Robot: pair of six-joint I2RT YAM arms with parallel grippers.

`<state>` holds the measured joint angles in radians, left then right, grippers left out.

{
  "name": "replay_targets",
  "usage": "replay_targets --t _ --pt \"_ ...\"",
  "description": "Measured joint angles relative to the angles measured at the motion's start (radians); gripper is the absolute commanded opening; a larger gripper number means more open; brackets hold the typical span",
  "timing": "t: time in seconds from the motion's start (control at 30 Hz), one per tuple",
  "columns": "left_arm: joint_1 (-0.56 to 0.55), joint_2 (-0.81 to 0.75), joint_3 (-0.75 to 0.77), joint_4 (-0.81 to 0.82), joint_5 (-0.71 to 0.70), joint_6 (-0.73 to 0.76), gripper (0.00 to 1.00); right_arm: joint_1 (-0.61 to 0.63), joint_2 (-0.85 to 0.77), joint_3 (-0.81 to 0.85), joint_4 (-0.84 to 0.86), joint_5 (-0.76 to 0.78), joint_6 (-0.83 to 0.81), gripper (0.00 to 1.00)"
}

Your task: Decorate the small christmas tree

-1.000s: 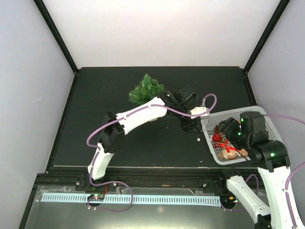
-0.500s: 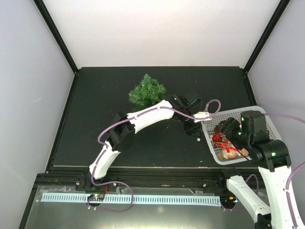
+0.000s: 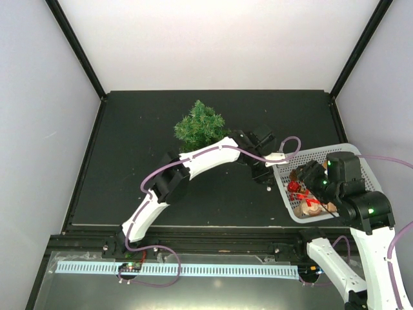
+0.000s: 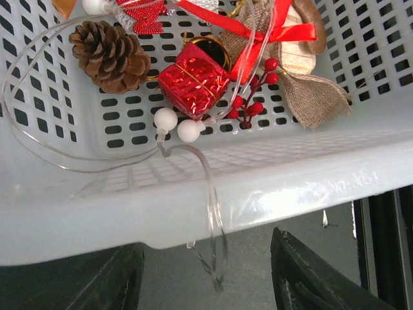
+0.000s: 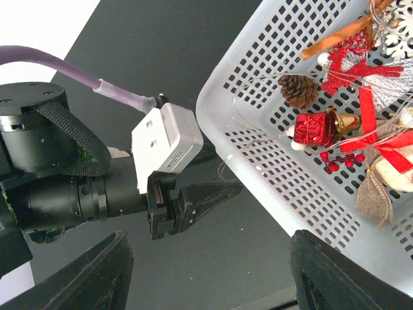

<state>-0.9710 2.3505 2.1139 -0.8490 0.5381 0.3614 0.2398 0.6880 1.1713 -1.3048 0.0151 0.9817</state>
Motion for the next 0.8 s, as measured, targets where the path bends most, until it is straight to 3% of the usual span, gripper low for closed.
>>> replay_targets --t 0.07,0.17,0.27,0.53,0.8 --pt "0.0 0.013 0.01 -0.001 0.0 -0.001 0.47 0.0 0.0 0.0 -0.002 0.0 -0.001 0.68" --pt "0.0 0.019 0.012 0.0 -0.002 -0.006 0.2 0.0 -0.002 0.0 -0.004 0.0 -0.004 0.68" --pt "0.0 0.02 0.012 0.0 -0.003 -0.01 0.03 0.0 -0.009 -0.005 -0.005 0.0 -0.006 0.68" --pt "0.0 0.019 0.014 -0.005 -0.013 -0.018 0.02 0.0 -0.023 -0.006 -0.017 0.001 -0.013 0.69" --pt "0.003 -0.074 0.013 -0.135 -0.061 0.005 0.02 0.0 -0.01 -0.004 -0.011 0.026 -0.042 0.71"
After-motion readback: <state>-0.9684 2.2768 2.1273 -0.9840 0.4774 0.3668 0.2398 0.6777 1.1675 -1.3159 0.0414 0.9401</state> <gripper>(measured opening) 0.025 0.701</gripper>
